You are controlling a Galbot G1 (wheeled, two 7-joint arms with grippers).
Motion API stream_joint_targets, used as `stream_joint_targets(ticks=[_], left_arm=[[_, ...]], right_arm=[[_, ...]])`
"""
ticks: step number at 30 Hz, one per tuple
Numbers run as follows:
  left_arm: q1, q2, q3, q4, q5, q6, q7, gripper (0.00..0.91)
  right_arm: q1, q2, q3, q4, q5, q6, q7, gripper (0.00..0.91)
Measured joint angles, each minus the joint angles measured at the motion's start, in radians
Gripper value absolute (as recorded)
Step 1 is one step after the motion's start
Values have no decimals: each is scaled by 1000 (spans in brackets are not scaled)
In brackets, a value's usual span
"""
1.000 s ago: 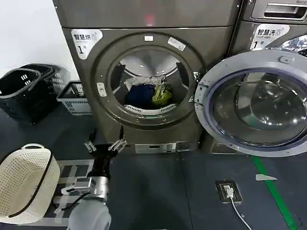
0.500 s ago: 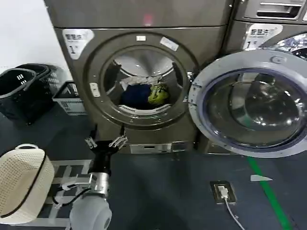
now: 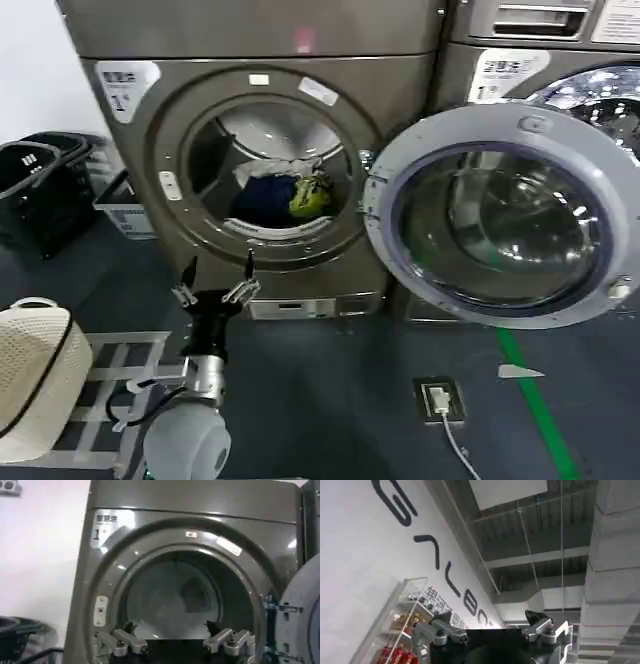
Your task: Grasp the clothes from the dryer.
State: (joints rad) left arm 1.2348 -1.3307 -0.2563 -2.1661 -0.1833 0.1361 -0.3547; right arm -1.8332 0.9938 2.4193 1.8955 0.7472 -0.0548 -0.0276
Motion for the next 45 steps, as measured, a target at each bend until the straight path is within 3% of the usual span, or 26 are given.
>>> stream_joint_targets(ticks=[45], left_arm=[[-29,2,-1,38,44,38,19,907]], right_arm=[[-3,6,11,-8,37,63,-16,907]])
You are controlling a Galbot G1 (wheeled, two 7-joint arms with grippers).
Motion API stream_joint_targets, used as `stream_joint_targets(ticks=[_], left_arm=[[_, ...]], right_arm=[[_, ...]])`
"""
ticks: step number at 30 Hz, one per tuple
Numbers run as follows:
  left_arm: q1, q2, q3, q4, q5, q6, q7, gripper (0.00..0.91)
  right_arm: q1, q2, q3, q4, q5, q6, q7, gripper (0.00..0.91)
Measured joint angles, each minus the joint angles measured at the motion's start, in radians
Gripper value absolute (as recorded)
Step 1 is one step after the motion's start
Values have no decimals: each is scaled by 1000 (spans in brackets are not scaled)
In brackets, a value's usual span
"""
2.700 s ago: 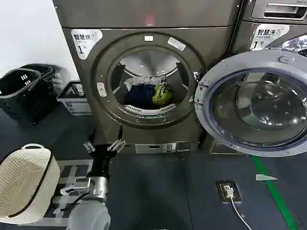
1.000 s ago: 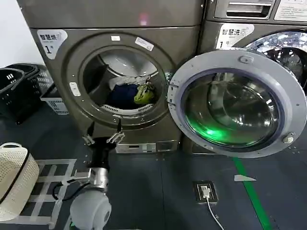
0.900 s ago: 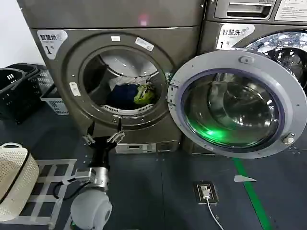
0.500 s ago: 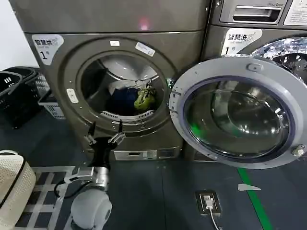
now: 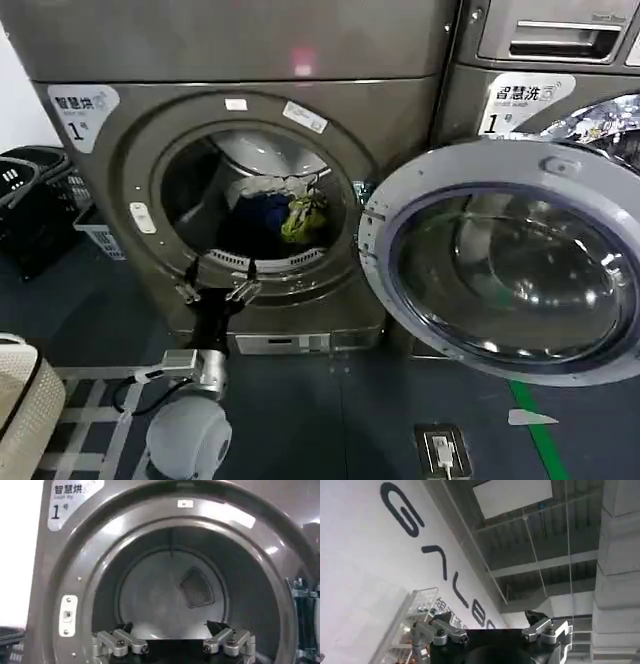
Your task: Grasp the clothes from the dryer.
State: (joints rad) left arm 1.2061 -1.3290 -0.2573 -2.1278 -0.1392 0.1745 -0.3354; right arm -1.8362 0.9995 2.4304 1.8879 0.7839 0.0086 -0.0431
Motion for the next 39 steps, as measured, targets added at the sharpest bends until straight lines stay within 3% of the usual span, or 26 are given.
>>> stream_joint_targets(ticks=[39], left_arm=[[-10,1,4,22,1,3,3,907]], right_arm=[[9,-11,4,-34,0,7,-1,907]])
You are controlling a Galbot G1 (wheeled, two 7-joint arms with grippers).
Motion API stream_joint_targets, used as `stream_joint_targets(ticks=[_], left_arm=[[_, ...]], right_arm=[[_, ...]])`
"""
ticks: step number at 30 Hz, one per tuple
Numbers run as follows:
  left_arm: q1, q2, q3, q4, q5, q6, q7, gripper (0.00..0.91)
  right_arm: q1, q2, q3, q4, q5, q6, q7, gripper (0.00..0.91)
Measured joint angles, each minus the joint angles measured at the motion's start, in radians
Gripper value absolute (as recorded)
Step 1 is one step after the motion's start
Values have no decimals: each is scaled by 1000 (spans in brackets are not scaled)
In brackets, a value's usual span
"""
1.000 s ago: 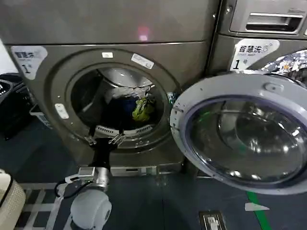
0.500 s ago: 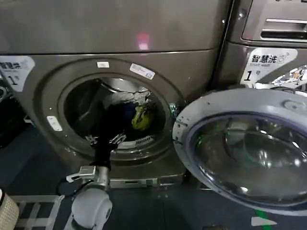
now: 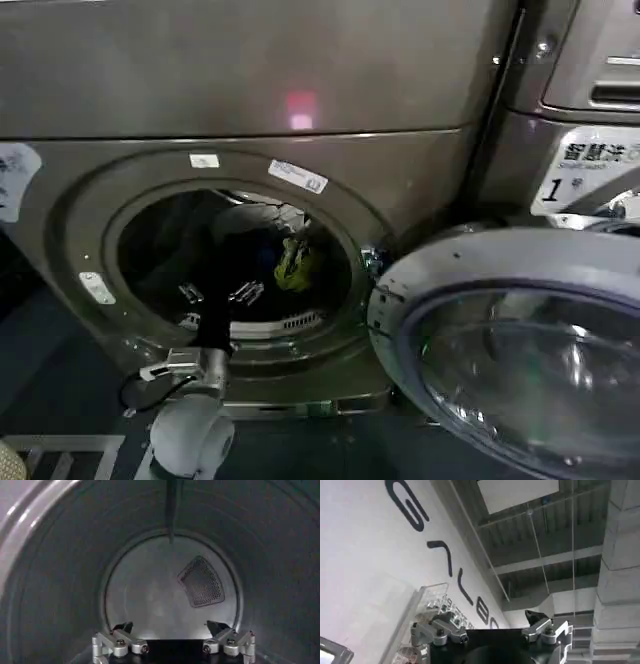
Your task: Grasp the clothes from the dryer.
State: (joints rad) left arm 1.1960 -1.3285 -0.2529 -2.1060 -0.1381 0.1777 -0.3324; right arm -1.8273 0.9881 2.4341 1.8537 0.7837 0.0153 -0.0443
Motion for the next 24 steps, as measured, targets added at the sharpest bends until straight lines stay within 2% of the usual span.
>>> stream_joint_targets(ticks=[16,24], left_arm=[[-16,-9,1,14,-1,-1,1,907],[-71,-15,14,74,-15,-3,6,907]], right_arm=[[-1,-1,7,-12,0,7,1,907],[-12,-1,14,-13,-5,0,6,907]])
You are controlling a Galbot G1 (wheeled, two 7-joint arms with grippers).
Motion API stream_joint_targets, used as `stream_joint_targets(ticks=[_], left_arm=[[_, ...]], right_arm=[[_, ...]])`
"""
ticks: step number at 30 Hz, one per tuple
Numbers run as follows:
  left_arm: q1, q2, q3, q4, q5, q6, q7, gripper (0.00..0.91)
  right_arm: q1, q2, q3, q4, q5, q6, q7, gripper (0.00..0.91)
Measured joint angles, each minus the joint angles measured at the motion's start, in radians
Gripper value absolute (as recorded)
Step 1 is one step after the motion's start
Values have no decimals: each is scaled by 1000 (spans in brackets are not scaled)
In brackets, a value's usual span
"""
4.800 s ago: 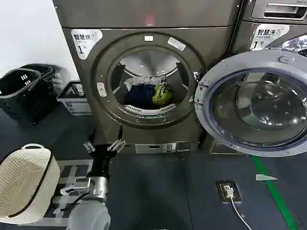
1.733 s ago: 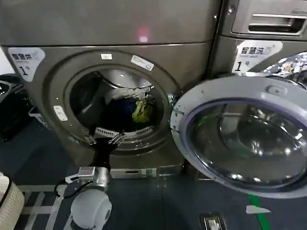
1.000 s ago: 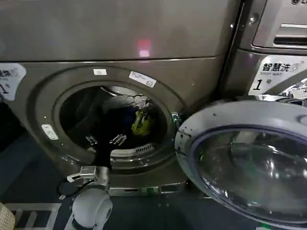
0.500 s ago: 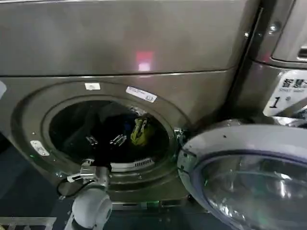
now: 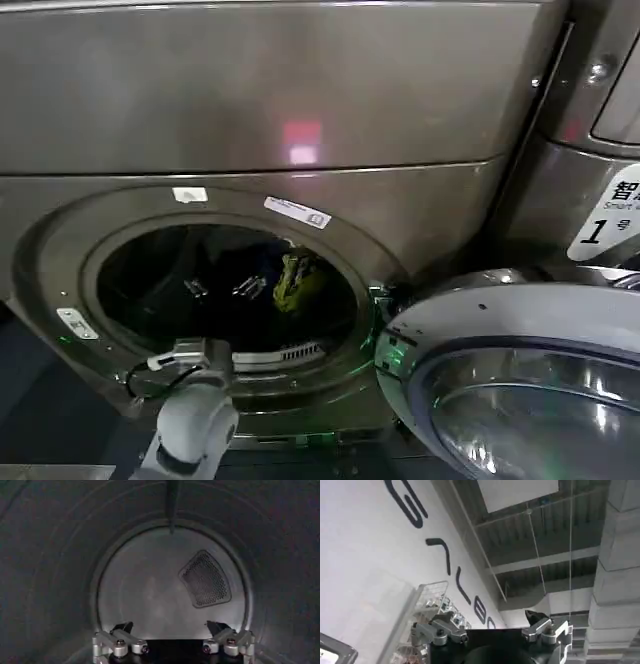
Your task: Grasp the clothes from the dryer.
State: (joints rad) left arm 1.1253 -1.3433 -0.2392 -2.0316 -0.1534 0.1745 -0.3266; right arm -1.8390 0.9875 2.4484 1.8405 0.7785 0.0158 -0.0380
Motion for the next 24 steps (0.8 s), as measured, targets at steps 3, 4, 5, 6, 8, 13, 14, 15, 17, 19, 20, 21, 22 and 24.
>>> stream_joint_targets(ticks=[3,4,5,6,8,13,14,15,17,19,20,21,22,24], left_arm=[[-61,-11,5,61,-23,10,-6,907],[-88,-15,8,88,-29,10,-6,907],[-115,-21,11,117,-33,9,-6,907],[-147,-28,15,147,-35,7,-5,907],[-212,-42,22,217,-33,-2,-4,907],[-363,-93,28,424,-4,-33,3,907],[-392,-105,28,467,2,-40,6,907],[-420,-114,30,509,8,-47,8,907],[-476,-132,33,593,20,-60,15,907],[-529,-148,34,675,23,-74,22,907],[-555,-156,34,712,24,-80,25,907],[-581,-163,34,753,26,-88,30,907],[-605,-169,35,791,28,-94,36,907],[-654,-173,36,865,29,-96,52,907]], right_arm=[[-2,3,1,5,0,-1,0,907],[-2,5,1,7,0,-2,-1,907],[-2,6,1,7,0,-2,-1,907],[-1,7,1,7,0,-2,-1,907],[5,9,-3,13,0,-2,-2,907],[3,8,-2,12,2,-1,-6,907],[2,7,0,10,3,-1,-6,907],[2,6,0,9,3,-1,-7,907],[4,5,-1,9,4,-1,-7,907],[7,4,-2,8,5,0,-8,907],[8,3,-3,7,5,0,-8,907],[8,3,-3,6,5,0,-8,907],[8,3,-2,4,6,1,-9,907],[7,3,0,0,7,4,-13,907]])
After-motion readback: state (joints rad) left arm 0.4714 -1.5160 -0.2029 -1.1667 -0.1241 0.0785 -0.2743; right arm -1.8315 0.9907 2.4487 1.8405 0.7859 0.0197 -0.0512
